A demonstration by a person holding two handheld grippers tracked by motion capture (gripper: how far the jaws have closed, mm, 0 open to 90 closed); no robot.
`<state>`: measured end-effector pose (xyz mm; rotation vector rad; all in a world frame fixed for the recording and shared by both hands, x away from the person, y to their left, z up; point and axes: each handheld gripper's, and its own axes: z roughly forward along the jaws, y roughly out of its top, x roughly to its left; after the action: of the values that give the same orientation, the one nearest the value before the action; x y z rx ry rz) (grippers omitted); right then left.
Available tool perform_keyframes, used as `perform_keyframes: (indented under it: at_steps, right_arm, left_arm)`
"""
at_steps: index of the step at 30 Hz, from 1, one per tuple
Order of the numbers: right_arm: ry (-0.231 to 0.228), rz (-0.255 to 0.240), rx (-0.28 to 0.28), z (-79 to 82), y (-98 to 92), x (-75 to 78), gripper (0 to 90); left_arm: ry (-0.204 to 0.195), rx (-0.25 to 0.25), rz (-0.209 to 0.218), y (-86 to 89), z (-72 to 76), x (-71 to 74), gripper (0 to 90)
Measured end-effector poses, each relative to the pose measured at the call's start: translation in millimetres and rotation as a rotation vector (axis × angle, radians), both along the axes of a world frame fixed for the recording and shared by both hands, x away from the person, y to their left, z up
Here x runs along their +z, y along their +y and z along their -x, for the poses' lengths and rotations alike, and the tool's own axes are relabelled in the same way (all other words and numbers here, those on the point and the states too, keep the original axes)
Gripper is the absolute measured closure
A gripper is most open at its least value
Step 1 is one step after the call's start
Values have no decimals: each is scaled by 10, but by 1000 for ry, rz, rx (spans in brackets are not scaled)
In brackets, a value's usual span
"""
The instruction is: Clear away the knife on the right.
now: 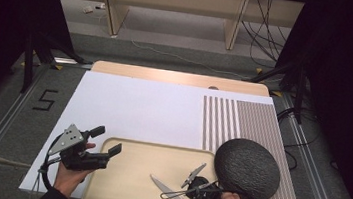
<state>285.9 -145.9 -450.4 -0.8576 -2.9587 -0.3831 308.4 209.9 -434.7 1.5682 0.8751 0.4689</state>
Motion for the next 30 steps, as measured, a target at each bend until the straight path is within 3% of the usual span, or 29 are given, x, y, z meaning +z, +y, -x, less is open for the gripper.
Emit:
perform_keyframes:
  at_steps: [3,6,10,18,25,30]
  right_arm:
    - [-20,-37,-19,-7,-18,55,653]
    - [-24,-116,-23,-2,-26,102,576]
    - [-12,-180,17,16,6,71,578]
    - [-82,-143,17,69,57,-13,834]
    - [-93,-108,18,92,85,-63,900]
    - [-132,-43,1,73,71,-72,900]
  left_arm:
    - [0,0,1,-1,-1,-1,127]
    - [1,-1,0,-3,-2,-2,127]
    - [2,0,0,-5,-1,-3,127]
    - [2,0,0,-6,-2,-3,127]
    - [-1,-7,2,-9,-9,-10,127]
    - [-2,-7,2,-10,-9,-10,127]
